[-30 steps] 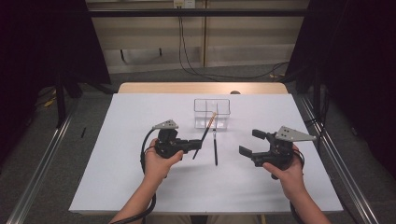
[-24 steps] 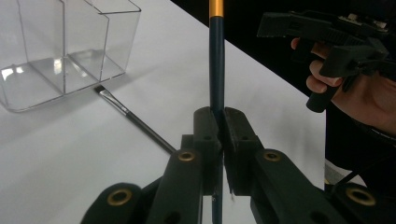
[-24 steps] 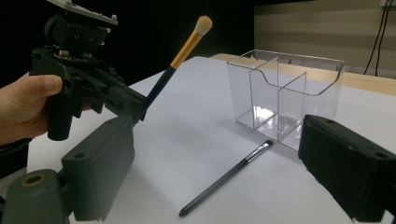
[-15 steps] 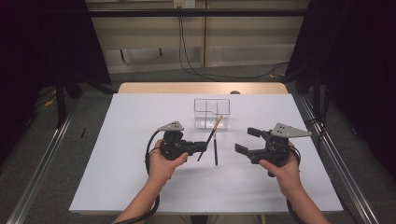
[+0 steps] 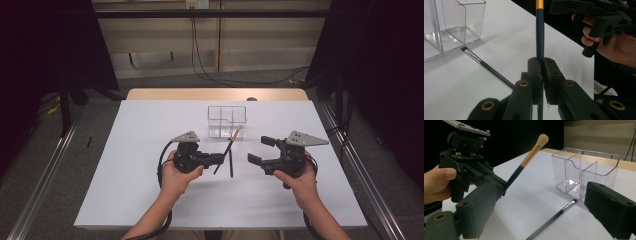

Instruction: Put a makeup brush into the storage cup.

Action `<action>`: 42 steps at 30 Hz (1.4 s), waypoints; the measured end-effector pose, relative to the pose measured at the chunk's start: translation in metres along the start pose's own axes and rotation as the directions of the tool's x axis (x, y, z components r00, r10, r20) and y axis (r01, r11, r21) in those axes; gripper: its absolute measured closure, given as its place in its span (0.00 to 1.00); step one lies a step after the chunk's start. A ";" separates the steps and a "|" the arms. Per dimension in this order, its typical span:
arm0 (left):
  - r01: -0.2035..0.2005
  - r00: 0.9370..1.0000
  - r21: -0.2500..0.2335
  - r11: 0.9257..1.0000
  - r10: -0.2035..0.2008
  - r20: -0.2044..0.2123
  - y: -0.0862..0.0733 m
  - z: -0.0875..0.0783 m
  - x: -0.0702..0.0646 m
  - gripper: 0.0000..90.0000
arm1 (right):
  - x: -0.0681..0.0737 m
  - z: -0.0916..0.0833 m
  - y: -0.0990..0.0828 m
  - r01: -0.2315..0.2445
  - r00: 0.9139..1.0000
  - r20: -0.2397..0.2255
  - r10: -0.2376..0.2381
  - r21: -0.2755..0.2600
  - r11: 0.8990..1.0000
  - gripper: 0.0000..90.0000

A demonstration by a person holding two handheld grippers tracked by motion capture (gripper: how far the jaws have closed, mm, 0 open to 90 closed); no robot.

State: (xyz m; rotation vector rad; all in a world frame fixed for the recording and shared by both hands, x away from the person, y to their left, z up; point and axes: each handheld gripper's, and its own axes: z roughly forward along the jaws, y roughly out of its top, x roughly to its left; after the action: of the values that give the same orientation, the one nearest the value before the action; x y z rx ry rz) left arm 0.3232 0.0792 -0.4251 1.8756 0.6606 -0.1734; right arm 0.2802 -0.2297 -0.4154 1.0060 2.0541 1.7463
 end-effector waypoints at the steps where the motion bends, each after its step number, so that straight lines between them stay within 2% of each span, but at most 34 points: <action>1: -0.006 1.000 0.003 1.000 0.006 0.001 0.000 0.001 0.000 0.94 | 0.000 0.001 0.000 0.000 1.000 -0.003 0.000 -0.001 1.000 0.12; 3: -0.005 1.000 0.002 1.000 0.005 0.002 0.000 0.001 -0.001 0.94 | 0.001 0.002 0.001 -0.002 1.000 -0.006 0.002 -0.005 1.000 0.13; 4: -0.004 1.000 0.003 1.000 0.004 0.006 0.000 0.001 -0.001 0.94 | 0.002 0.004 0.002 -0.004 1.000 -0.024 0.004 -0.006 1.000 0.17; 6: -0.007 1.000 0.001 1.000 0.007 0.006 0.000 0.002 -0.001 0.94 | 0.003 0.007 0.003 -0.004 0.999 -0.037 0.004 -0.006 1.000 0.20; 12: -0.007 1.000 -0.004 1.000 0.007 0.015 0.000 0.003 -0.004 0.94 | 0.006 0.015 0.003 -0.010 0.998 -0.054 0.010 0.005 1.000 0.27; 16: -0.010 1.000 0.001 1.000 0.010 0.013 0.000 0.003 -0.004 0.94 | 0.007 0.019 0.002 0.004 0.998 -0.055 -0.003 0.008 1.000 0.32; 21: -0.007 1.000 -0.003 1.000 0.007 0.022 -0.001 0.004 -0.004 0.94 | 0.010 0.025 0.001 0.012 0.997 -0.078 -0.011 0.010 1.000 0.48; 22: -0.009 1.000 -0.001 1.000 0.009 0.020 -0.001 0.004 -0.004 0.94 | 0.010 0.026 0.001 0.005 0.997 -0.082 -0.003 0.019 1.000 0.52; 26: -0.013 1.000 0.000 1.000 0.013 0.026 -0.001 0.004 -0.004 0.94 | 0.011 0.030 0.001 -0.008 0.996 -0.084 0.010 0.022 1.000 0.54; 27: -0.012 1.000 -0.002 1.000 0.013 0.027 -0.001 0.004 -0.004 0.94 | 0.011 0.032 0.001 -0.029 0.996 -0.087 0.031 0.026 0.999 0.58; 32: -0.007 0.999 -0.013 1.000 0.008 0.033 -0.001 0.004 -0.005 0.94 | 0.011 0.036 0.002 -0.043 0.995 -0.087 0.045 0.024 0.999 0.62; 33: -0.006 0.999 -0.014 1.000 0.007 0.034 -0.001 0.004 -0.004 0.94 | 0.011 0.038 0.002 -0.064 0.993 -0.099 0.066 0.027 0.998 0.64; 39: -0.012 0.999 -0.020 1.000 0.013 0.041 -0.002 0.004 -0.005 0.94 | 0.014 0.043 0.004 -0.069 0.991 -0.111 0.074 0.046 0.997 0.67; 42: -0.016 0.999 -0.018 1.000 0.017 0.045 -0.002 0.005 -0.006 0.94 | 0.013 0.045 0.003 -0.111 0.985 -0.129 0.114 0.034 0.993 0.73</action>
State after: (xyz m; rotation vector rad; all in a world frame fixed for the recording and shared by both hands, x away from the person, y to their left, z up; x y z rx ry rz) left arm 0.3179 0.0730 -0.4263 1.8548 0.6141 -0.1981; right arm 0.2990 -0.1864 -0.4202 1.0609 2.1425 1.8928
